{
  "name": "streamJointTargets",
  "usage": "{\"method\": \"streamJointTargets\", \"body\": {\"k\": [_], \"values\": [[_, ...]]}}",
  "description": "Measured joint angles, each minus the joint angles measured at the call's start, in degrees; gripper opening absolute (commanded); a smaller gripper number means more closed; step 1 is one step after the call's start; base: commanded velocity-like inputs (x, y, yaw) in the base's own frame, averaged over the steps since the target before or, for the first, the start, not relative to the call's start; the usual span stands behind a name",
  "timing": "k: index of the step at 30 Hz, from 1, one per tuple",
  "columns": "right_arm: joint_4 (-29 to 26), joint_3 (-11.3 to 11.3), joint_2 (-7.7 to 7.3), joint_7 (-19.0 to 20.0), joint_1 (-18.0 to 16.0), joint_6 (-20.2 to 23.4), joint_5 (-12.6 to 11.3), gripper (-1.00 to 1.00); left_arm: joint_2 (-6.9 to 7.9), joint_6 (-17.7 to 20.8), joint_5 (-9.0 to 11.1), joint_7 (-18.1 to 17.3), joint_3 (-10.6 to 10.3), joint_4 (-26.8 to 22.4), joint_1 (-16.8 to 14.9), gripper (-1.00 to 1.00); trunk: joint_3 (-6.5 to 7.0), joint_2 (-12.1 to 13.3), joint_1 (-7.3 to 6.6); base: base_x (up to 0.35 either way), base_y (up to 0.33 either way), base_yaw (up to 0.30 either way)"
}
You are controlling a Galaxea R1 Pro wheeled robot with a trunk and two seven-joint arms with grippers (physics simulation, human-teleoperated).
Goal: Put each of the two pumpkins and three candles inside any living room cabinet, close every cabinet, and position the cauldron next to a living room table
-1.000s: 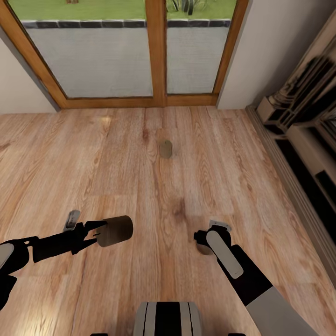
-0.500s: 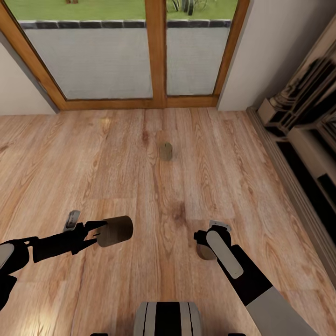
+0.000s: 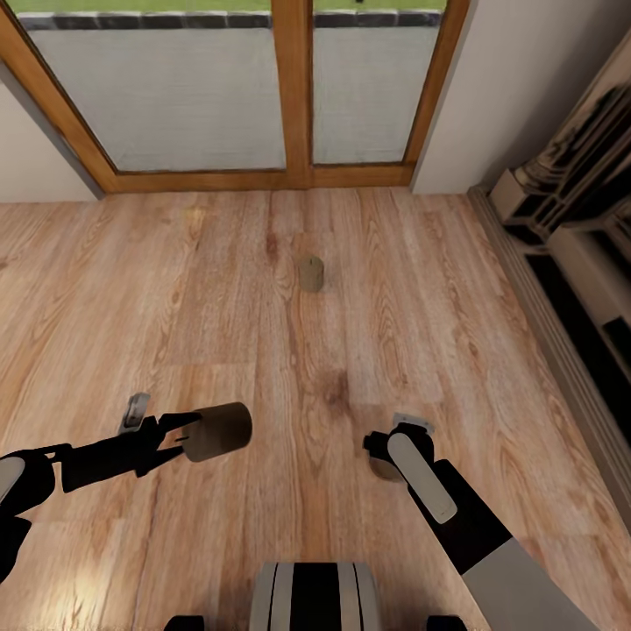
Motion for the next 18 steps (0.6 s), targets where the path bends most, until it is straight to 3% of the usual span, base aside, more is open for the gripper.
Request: {"method": "streamJointTargets", "body": {"k": [2, 4, 7, 10, 11, 12, 14, 18], "values": [[0.0, 0.0, 0.01, 1.2, 0.0, 0.0, 0.2, 1.0, 0.56, 0.0, 2.0, 0.0, 0.0, -0.1, 0.0, -1.0, -0.44, 0.0, 0.05, 0.0, 0.0, 0.0], [0.0, 0.0, 0.01, 2.7, 0.0, -0.1, 0.4, 1.0, 1.56, 0.1, 2.8, -0.2, 0.0, -0.1, 0.5, -1.0, -0.89, -0.1, 0.1, 0.0, 0.0, 0.0], [0.1, 0.0, 0.01, 3.5, 0.0, -0.2, 0.6, 1.0, 2.2, 0.0, 5.2, -3.2, 0.0, -0.2, 1.3, -1.0, -1.55, -0.1, 0.18, 0.0, 0.0, 0.0], [0.1, 0.0, 0.01, 3.8, 0.0, -1.0, 0.7, 1.0, 3.3, 0.0, 5.7, -7.5, -0.2, -0.3, 2.0, -1.0, -2.22, -0.1, 0.26, 0.0, 0.0, 0.0], [0.0, 0.0, 0.01, 3.8, 0.0, -1.4, 0.7, 1.0, 4.36, 0.1, 5.3, -10.6, -0.4, -0.3, 2.3, -1.0, -2.22, -0.1, 0.25, 0.0, 0.0, 0.0], [0.0, 0.0, 0.01, 3.9, 0.0, -1.5, 0.7, 1.0, 4.57, 0.0, 6.6, -11.5, -0.4, -0.3, 2.3, -1.0, -2.22, -0.1, 0.25, 0.0, 0.0, 0.0], [0.0, 0.0, 0.01, 3.9, 0.0, -1.6, 0.8, 1.0, 5.17, 0.0, 5.7, -14.1, -0.6, -0.3, 2.4, -1.0, -2.22, -0.1, 0.25, 0.0, 0.0, 0.0], [0.0, -0.1, 0.0, 3.9, 0.0, -1.7, 0.8, 1.0, 5.53, 0.1, 5.8, -17.3, -4.1, -0.4, 2.5, -1.0, -2.23, -0.1, 0.25, 0.0, 0.0, 0.0]]}}
